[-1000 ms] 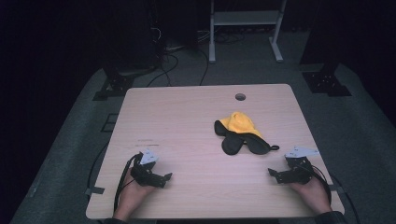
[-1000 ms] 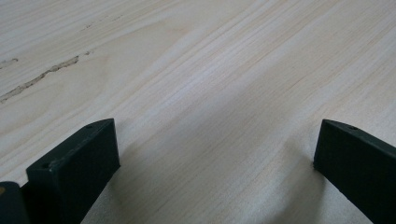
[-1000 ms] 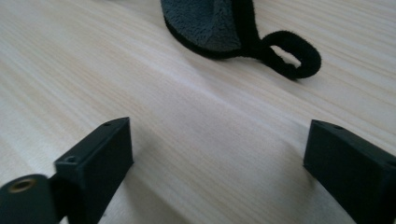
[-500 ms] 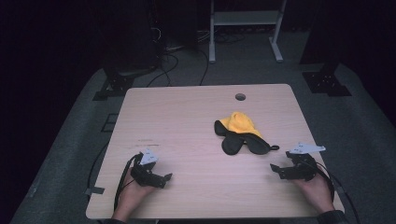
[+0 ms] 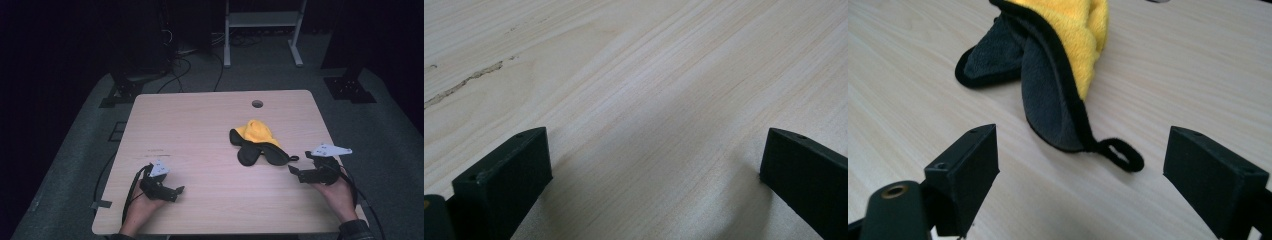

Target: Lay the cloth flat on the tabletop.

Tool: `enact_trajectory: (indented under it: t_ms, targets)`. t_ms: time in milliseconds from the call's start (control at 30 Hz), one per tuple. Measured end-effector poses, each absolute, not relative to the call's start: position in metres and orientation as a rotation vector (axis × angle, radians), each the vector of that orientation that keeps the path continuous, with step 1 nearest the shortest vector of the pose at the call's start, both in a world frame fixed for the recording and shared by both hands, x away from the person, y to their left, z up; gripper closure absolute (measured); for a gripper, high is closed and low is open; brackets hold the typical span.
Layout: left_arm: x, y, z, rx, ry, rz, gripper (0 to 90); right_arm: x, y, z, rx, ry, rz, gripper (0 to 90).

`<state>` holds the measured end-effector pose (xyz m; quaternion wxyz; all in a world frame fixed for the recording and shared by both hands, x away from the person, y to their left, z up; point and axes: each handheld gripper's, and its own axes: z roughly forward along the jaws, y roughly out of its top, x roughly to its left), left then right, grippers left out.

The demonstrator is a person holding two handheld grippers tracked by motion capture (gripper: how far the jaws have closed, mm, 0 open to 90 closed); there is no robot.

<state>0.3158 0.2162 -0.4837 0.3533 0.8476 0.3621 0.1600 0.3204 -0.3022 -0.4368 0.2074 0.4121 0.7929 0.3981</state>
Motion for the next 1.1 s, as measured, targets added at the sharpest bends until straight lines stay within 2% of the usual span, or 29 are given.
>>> enact_trajectory:
  t_ms: [300,733,1100]
  targets:
    - [0.315,0.217,-0.484,2.200,0.925,0.413,0.0,0.336,-0.299,-0.425,1.113,2.202,1.108,13.4]
    - [0.315,0.216,-0.484,2.199,0.920,0.408,0.0,0.367,-0.283,-0.405,1.070,2.230,1.198,21.6]
    - [0.315,0.216,-0.484,2.199,0.918,0.408,0.0,0.391,-0.261,-0.406,1.040,2.281,1.209,29.1]
